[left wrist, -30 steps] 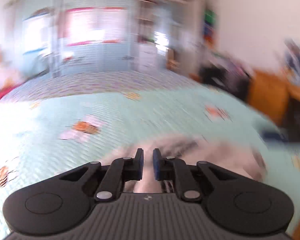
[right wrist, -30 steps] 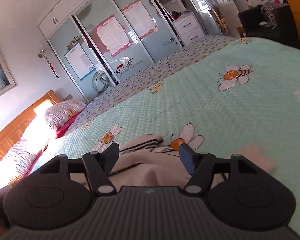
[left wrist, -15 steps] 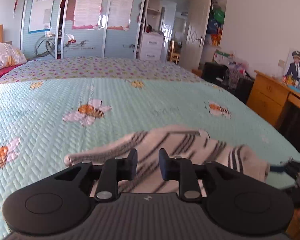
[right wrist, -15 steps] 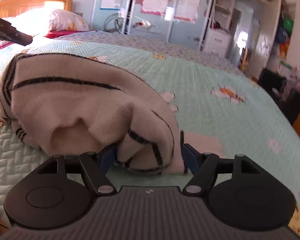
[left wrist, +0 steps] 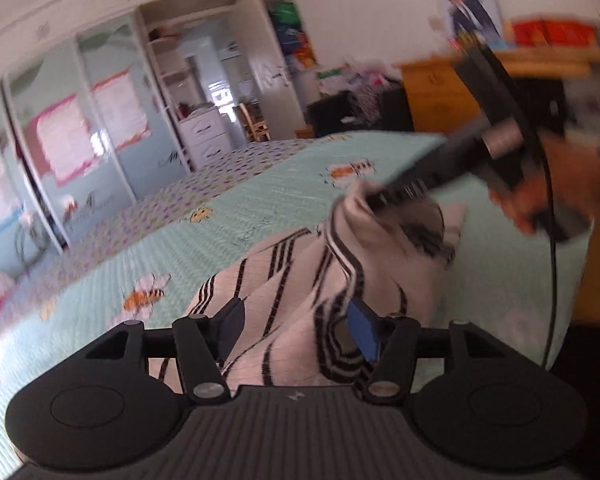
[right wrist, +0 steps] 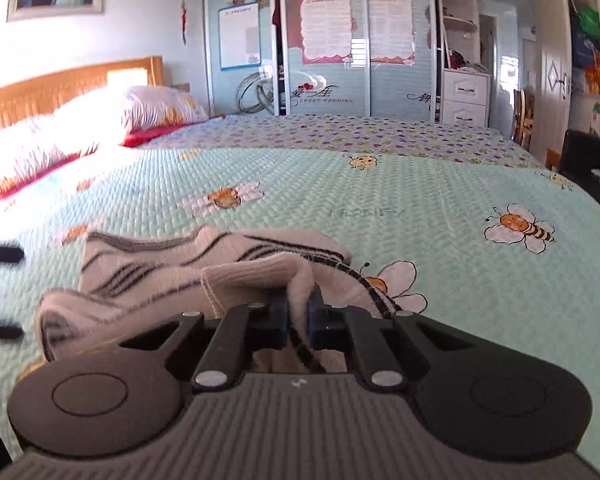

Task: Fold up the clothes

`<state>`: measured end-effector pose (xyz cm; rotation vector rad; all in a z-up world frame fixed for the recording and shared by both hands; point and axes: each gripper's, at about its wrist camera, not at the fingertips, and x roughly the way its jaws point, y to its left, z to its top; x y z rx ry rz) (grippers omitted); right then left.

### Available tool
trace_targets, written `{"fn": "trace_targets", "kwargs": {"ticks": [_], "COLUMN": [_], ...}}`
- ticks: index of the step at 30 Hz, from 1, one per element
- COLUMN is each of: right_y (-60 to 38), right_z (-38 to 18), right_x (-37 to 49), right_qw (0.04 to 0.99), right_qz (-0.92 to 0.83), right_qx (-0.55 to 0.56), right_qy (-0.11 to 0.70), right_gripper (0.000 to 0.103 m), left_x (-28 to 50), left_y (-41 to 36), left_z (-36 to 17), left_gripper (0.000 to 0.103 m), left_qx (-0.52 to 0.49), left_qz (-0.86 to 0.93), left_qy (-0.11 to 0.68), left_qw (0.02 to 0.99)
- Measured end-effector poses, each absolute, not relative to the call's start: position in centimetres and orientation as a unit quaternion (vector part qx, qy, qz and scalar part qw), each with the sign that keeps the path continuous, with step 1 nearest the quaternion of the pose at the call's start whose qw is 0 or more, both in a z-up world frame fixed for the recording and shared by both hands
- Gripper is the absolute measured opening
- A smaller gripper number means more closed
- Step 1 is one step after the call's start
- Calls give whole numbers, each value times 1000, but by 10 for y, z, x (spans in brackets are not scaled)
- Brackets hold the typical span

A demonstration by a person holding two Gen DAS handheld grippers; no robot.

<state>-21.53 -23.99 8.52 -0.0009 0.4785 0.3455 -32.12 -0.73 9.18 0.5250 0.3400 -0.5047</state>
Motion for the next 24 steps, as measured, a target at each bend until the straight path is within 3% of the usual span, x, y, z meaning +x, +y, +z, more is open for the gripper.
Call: {"fn": "trace_targets", "kwargs": {"ticks": [5, 8, 12, 15, 17, 19, 21, 24], "right_y": [-246, -251, -256, -257, -251, -241, -230, -212], "right_z": [89, 87, 82, 79, 78, 76, 72, 58], "right_x": [-220, -226, -230, -230, -235, -242, -251, -263], "right_qw": [958, 959, 957, 957, 960, 960, 961, 958], "right_qz": [163, 154, 145, 142, 147, 155, 157, 143], "right_qx": [51, 67, 78, 75, 46, 2, -43, -137], "right_qy": [229, 229, 241, 244, 234, 232, 225, 209], "right_gripper": [9, 9, 9, 16, 26, 50, 64, 72], "left_x": [-293, -277, -254, -231, -217, -212, -213, -226], "left_y": [-21, -30, -4, 28, 49, 62, 69, 64], "left_z": [66, 50, 85, 116, 128, 134, 138, 139], "left_gripper": [59, 17, 16, 16, 16, 15, 15, 15], "left_qx": [282, 297, 172, 57, -6, -40, -59, -59], "left_qz": [-225, -213, -183, -156, -136, -123, -116, -120], "left_qy": [181, 191, 183, 195, 210, 219, 220, 216], "left_qw": [915, 911, 950, 967, 968, 967, 967, 967]}}
